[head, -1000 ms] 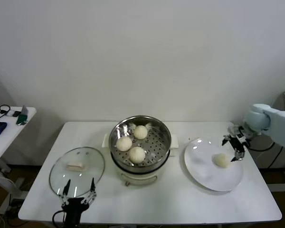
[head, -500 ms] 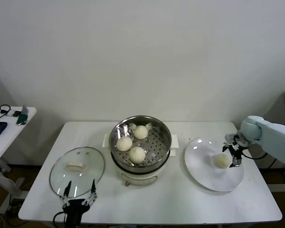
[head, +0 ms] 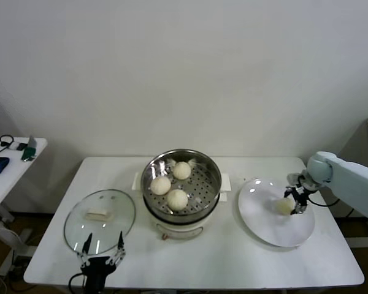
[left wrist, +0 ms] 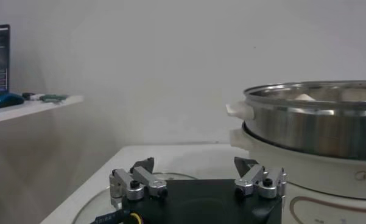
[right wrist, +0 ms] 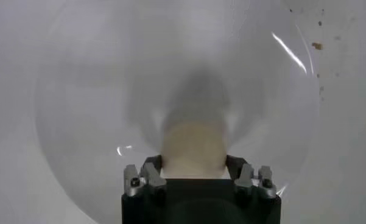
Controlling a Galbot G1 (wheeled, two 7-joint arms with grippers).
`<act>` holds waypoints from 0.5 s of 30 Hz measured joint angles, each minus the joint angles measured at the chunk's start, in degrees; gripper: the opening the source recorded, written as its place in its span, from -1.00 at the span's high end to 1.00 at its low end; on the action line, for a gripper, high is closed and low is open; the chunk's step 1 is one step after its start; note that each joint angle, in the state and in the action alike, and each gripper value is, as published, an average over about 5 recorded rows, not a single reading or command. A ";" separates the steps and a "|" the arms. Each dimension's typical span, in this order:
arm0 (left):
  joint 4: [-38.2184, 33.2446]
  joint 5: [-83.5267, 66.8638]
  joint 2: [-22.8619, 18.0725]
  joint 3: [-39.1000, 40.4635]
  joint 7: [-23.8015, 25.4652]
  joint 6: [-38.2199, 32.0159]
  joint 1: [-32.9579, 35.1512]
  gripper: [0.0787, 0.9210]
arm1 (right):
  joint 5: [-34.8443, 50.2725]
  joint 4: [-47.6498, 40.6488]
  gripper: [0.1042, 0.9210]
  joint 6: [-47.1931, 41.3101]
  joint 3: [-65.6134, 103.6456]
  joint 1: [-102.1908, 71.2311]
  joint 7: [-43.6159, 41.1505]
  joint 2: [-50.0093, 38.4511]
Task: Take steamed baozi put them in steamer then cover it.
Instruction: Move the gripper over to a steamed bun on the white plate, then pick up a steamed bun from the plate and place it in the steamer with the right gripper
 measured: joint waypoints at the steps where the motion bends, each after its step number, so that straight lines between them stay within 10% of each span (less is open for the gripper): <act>1: -0.01 0.00 0.00 0.00 -0.01 -0.01 -0.01 -0.77 | 0.34 0.32 -0.39 -0.08 -0.22 0.34 -0.15 -0.16; 15: -0.15 0.08 0.15 0.50 0.02 -0.03 -0.34 -0.77 | 16.70 13.34 -0.36 -3.81 -16.67 26.74 -1.57 1.28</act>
